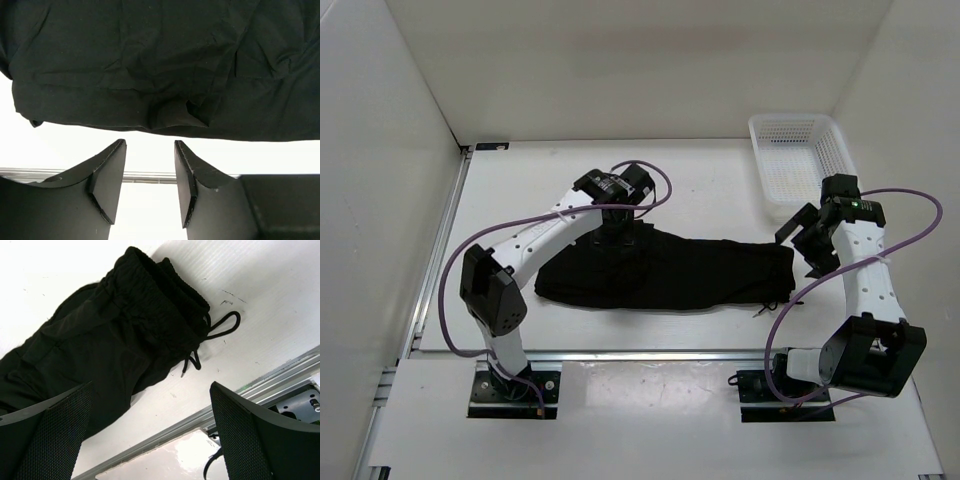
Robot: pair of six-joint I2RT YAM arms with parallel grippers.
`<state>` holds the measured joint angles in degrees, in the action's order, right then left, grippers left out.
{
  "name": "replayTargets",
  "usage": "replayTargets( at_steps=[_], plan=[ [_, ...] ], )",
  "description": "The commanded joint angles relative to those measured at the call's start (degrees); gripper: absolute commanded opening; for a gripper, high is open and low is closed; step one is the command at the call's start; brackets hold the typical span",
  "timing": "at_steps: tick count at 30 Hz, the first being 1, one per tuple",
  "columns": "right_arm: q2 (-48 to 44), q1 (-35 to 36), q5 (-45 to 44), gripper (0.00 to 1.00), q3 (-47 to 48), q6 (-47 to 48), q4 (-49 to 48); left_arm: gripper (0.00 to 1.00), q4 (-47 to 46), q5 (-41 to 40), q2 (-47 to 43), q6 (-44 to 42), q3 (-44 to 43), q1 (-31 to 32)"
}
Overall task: Fold and stack the trousers
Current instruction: Fold the trousers
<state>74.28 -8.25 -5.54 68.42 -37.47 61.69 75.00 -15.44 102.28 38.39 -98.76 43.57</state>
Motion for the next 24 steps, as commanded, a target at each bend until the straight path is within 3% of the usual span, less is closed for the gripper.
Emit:
replayTargets(
  at_steps=[1,4,6,7,8,14,21,24],
  plan=[
    [-1.2,-0.3,1.0,1.0,-0.6,0.6,-1.5,0.54,0.1,-1.6,-1.1,-0.8,-0.6,0.1],
    [-1.8,-0.3,1.5,1.0,-1.2,0.6,-1.5,0.66,-3.9,3.6,2.6,-3.0,-1.3,0.1],
    [-2.3,-0.3,1.5,1.0,-1.7,0.6,-1.5,0.83,-3.9,4.7,6.7,-3.8,-4.0,1.4],
    [-2.3,-0.3,1.5,1.0,-1.7,0.6,-1.5,0.97,-3.9,4.1,8.1,-5.4,-5.4,2.1],
    [-2.8,-0.3,1.5,1.0,-1.7,0.6,-1.5,1.0,-2.6,4.1,9.7,-6.2,-8.6,3.3],
    [-3.4,-0.8,1.5,1.0,-2.2,0.6,-1.5,1.0,-2.7,2.6,16.5,-7.5,-8.5,4.1],
    [-3.4,-0.8,1.5,1.0,-2.2,0.6,-1.5,0.78,-6.2,2.5,17.9,-7.5,-2.0,5.3],
    [-3.4,-0.8,1.5,1.0,-2.2,0.6,-1.5,0.59,-6.2,2.5,17.9,-7.5,-0.6,5.3]
  ],
)
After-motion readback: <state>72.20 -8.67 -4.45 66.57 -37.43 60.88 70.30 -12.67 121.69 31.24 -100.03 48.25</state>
